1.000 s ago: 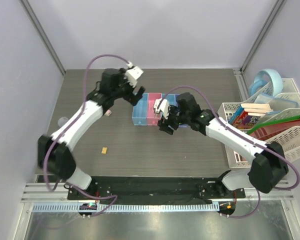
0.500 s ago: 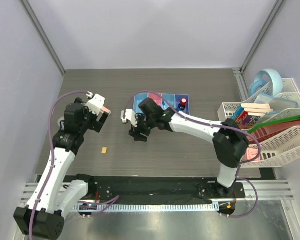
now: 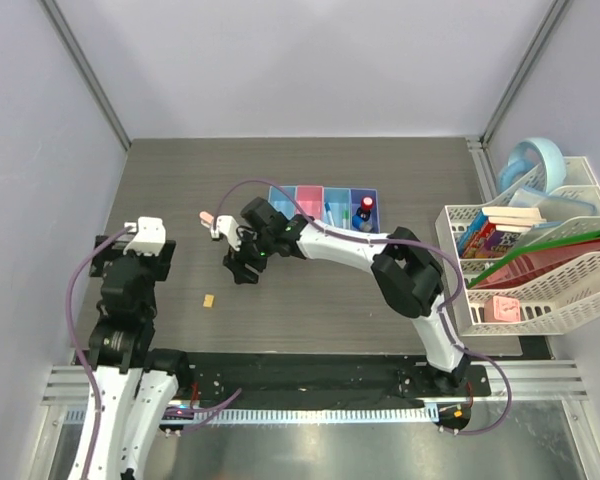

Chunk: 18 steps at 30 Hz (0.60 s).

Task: Sort the stationery into containers
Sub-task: Pick up the stationery from the center of the board.

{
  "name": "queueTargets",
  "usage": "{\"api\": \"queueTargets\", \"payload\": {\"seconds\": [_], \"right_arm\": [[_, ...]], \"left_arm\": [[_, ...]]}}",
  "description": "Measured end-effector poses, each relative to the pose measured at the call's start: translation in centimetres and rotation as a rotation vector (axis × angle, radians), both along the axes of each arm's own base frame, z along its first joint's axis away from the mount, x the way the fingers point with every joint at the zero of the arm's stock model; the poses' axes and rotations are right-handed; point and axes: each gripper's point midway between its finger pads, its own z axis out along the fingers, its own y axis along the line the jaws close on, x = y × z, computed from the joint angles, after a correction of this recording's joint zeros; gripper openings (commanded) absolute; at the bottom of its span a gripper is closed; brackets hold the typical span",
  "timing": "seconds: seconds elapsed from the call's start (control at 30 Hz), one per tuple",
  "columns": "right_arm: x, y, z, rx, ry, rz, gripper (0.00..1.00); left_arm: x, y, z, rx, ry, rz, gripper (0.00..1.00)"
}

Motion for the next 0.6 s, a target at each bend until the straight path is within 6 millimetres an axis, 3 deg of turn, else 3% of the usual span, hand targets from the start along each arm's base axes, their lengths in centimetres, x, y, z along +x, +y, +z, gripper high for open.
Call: {"api": "queueTargets", "payload": {"seconds": [0.17,0.27,0.5,0.6], "right_arm": [[-0.9,2.4,-1.3,0.013,0.061,0.000,0.68],[-2.5,3.8,-2.4,0.008,0.080,0.024,0.68],[-6.7,6.4,-4.7,-0.016,0.124,0.081,0.68],[-7.6,7.0,-5.3,-0.023,0.128,0.092,0.69]], "left_arm": [[-3.7,1.4,5.2,0.003,-0.211,0.061,1.00],[-5.3,1.8,7.2,0.000,-0.279,0.076,1.00],[-8.1,2.5,8.5,-0.005,-0.312,0.108,1.00],[-8.8,2.6,8.8,-0.007,-0.307,0.115,1.00]]}}
